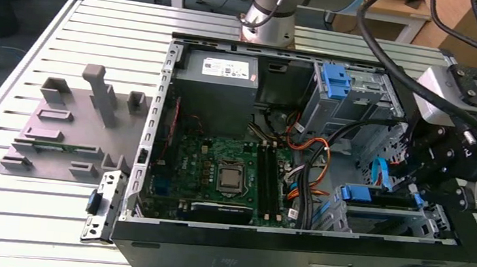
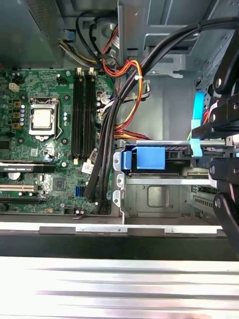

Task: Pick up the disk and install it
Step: 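Insert the first disk wire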

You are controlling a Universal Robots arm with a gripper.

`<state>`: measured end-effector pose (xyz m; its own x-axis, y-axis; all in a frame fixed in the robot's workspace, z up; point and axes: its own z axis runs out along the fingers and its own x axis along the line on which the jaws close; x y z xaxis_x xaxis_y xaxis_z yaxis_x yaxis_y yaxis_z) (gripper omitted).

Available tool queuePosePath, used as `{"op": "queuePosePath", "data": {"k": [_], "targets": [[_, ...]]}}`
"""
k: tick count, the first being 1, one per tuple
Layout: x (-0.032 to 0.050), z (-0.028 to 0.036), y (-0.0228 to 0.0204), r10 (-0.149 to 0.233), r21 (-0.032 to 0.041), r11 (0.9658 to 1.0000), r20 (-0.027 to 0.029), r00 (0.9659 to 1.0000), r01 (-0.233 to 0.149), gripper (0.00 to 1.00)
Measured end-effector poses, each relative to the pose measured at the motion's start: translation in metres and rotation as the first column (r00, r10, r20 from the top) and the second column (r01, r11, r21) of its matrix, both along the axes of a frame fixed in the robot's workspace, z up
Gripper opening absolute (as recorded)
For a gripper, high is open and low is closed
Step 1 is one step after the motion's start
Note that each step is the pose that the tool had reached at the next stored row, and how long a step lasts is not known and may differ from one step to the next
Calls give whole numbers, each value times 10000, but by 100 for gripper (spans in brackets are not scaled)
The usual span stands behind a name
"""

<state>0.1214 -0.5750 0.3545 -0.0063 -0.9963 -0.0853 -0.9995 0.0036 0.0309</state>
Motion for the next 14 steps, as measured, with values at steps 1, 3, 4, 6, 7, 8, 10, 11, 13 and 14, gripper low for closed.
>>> {"op": "queuePosePath", "data": {"k": [1,3,4,6,7,8,10,11,13,14], "targets": [[0,0,0,1,2,10000,0,10000,-1,30],[1,0,0,1,3,10000,0,10000,-1,30],[7,1,0,1,1,10000,0,10000,-1,30],[28,0,-1,0,1,10000,0,10000,0,30],[39,0,0,0,1,10000,0,10000,0,30],[44,0,0,1,0,10000,0,10000,-1,30],[44,10,0,-1,0,10000,0,10000,1,30],[45,18,0,-1,0,10000,-1,10000,1,30],[45,21,0,0,3,10000,-1,10000,0,30],[45,34,0,0,1,10000,-1,10000,0,30]]}}
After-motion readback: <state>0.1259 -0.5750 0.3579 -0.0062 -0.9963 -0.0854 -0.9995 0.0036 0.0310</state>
